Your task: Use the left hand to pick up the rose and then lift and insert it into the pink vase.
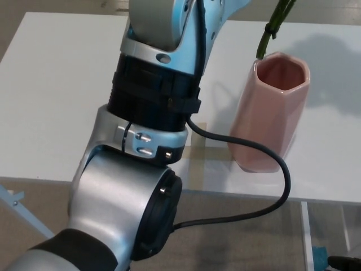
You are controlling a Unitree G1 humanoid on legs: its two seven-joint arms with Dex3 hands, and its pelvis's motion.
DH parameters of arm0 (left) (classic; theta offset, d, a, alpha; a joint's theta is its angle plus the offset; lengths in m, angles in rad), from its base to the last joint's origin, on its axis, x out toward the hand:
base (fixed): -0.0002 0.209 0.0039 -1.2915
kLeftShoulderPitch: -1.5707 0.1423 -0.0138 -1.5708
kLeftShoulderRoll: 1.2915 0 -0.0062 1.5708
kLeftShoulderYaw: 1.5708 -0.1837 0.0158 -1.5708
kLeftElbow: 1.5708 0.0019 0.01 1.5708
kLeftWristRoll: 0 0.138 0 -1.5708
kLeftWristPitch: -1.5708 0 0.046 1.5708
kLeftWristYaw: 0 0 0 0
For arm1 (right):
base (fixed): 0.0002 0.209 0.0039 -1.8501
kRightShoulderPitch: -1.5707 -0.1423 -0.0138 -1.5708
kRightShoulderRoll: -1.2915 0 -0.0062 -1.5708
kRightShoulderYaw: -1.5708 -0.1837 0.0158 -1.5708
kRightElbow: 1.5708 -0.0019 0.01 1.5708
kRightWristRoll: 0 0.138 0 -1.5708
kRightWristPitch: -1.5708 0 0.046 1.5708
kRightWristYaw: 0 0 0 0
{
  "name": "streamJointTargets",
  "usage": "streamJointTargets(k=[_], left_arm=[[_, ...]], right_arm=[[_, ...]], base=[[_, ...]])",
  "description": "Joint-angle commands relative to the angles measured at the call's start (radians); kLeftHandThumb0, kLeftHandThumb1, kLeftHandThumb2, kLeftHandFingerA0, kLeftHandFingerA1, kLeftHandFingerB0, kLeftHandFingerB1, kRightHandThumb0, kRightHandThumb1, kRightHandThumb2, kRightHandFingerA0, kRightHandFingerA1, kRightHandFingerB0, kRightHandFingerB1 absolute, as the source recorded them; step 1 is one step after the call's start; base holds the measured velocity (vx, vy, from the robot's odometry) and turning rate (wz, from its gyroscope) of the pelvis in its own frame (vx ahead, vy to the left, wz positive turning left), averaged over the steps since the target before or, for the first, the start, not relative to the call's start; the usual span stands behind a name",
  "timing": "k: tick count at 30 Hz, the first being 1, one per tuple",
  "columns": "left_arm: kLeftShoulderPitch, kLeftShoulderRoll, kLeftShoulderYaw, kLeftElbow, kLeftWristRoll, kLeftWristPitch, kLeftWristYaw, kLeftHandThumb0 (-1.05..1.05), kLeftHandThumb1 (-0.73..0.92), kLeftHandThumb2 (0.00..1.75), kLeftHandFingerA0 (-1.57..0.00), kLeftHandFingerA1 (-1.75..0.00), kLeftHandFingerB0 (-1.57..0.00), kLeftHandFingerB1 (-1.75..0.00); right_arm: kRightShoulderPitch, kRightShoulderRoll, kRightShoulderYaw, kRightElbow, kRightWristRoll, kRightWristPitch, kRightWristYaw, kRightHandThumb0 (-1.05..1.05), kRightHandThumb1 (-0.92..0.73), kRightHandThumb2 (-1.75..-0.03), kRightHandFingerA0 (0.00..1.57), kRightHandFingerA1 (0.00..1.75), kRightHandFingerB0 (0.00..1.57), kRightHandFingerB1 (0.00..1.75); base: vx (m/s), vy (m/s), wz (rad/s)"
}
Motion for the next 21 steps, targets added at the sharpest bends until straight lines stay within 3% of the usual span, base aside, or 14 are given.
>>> streamJointTargets(k=[1, 21], left_arm=[[0.015, -0.11, -0.006, -0.003, -0.03, -0.018, 0.009, -0.15, 0.84, 0.68, -0.91, -1.45, -0.83, -0.9], [0.005, -0.144, 0.054, -0.032, -0.135, 0.023, 0.052, -0.14, 0.83, 0.7, -0.89, -1.45, -0.83, -0.9]], right_arm=[[-0.006, 0.007, -0.002, 0.002, 0.008, 0.014, 0.005, -0.31, -0.65, -0.58, 0.64, 0.48, 0.55, 0.44], [-0.002, 0.007, 0.008, 0.003, 0.002, 0.007, 0.01, -0.32, -0.65, -0.59, 0.63, 0.48, 0.54, 0.43]], base=[[0.0, 0.0, 0.0], [0.0, 0.0, 0.0]])
